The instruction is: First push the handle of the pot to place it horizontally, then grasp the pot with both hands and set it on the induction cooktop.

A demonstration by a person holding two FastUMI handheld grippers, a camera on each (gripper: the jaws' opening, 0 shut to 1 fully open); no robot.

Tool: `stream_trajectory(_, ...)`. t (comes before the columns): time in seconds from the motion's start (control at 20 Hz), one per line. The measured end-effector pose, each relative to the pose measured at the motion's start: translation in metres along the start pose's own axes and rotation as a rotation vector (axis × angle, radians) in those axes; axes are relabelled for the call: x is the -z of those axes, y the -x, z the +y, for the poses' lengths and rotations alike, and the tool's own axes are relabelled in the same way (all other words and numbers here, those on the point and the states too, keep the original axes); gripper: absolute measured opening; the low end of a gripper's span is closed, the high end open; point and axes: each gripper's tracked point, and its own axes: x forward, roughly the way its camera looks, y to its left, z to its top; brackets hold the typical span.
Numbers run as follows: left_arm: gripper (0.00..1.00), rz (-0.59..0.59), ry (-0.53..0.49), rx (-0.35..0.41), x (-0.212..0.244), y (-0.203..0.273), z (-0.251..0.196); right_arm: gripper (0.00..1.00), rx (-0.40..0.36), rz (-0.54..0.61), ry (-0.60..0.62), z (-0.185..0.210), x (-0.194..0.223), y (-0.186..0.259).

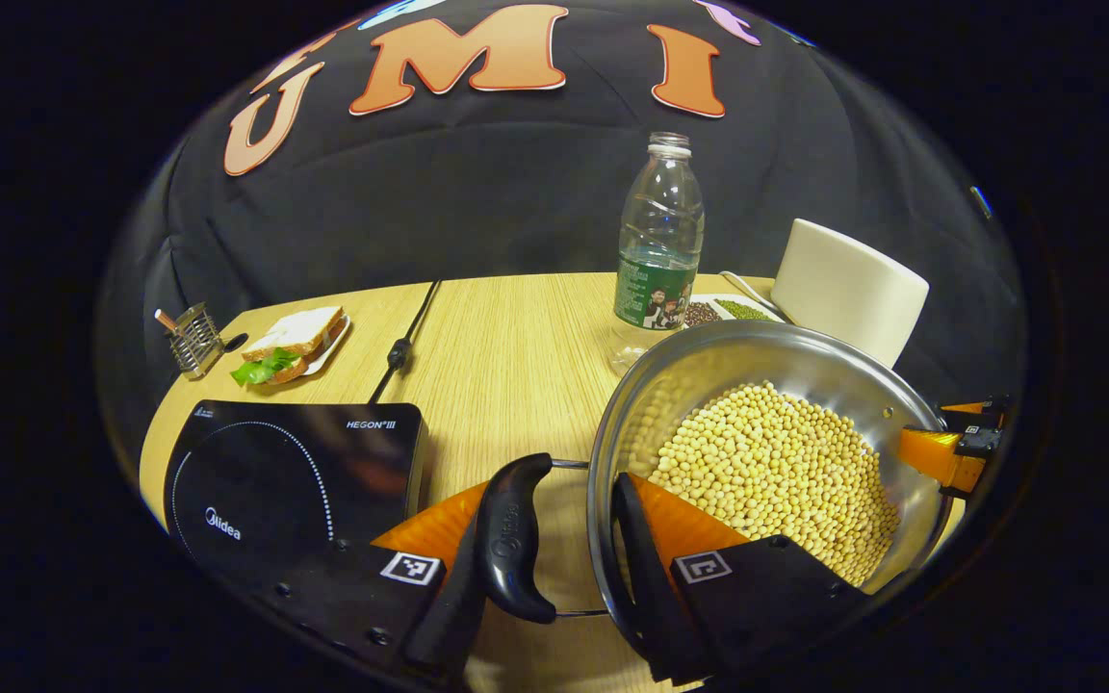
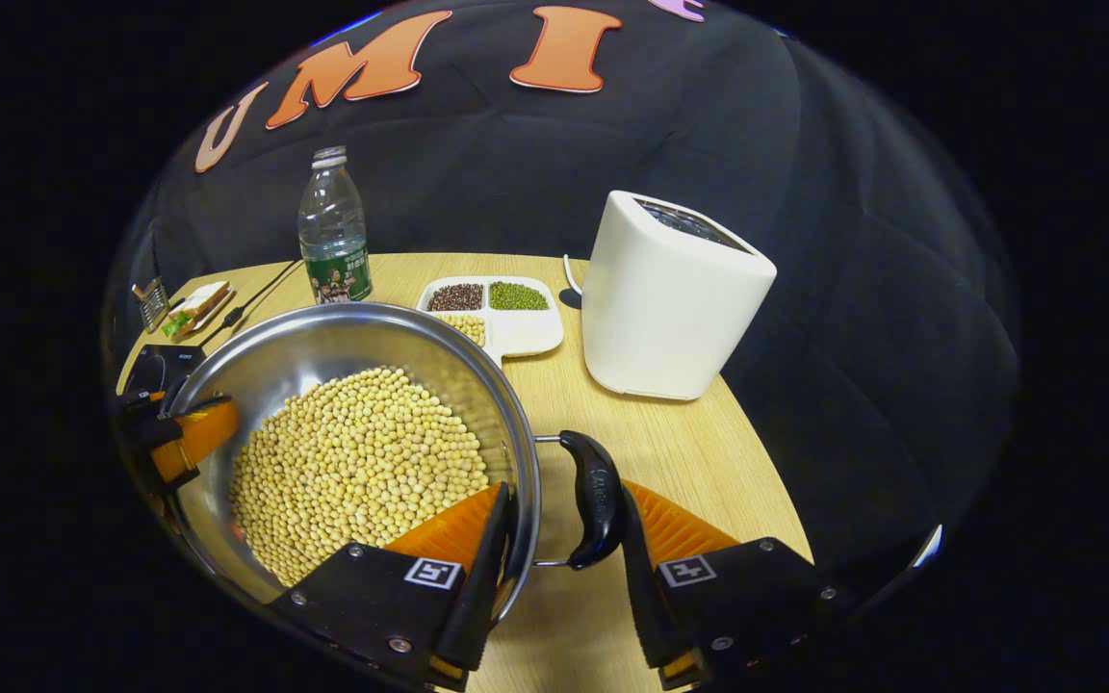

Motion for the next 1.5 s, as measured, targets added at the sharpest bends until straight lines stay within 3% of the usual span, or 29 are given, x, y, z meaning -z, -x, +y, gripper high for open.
stream_trajectory(0.55, 0.74, -0.073, 0.020, -0.027, -0.023, 0.021, 0.025, 0.59, -0.030, -0.060, -0.008, 0.027, -0.024, 0.058)
stream_trajectory(0.7, 0.70, -0.091, 0.047, -0.044, -0.027, 0.031, 0.038, 0.59, -0.049, -0.083, 0.011, 0.051, -0.037, 0.072)
stream_trajectory(0.9, 0.76, -0.129, 0.090, -0.083, -0.031, 0.047, 0.059, 0.59, -0.085, -0.117, 0.041, 0.086, -0.054, 0.089)
stream_trajectory(1.05, 0.73, -0.148, 0.114, -0.121, -0.034, 0.061, 0.071, 0.59, -0.119, -0.144, 0.068, 0.119, -0.067, 0.102)
stream_trajectory(1.5, 0.73, -0.179, 0.153, -0.232, -0.035, 0.089, 0.068, 0.59, -0.221, -0.176, 0.125, 0.203, -0.083, 0.125)
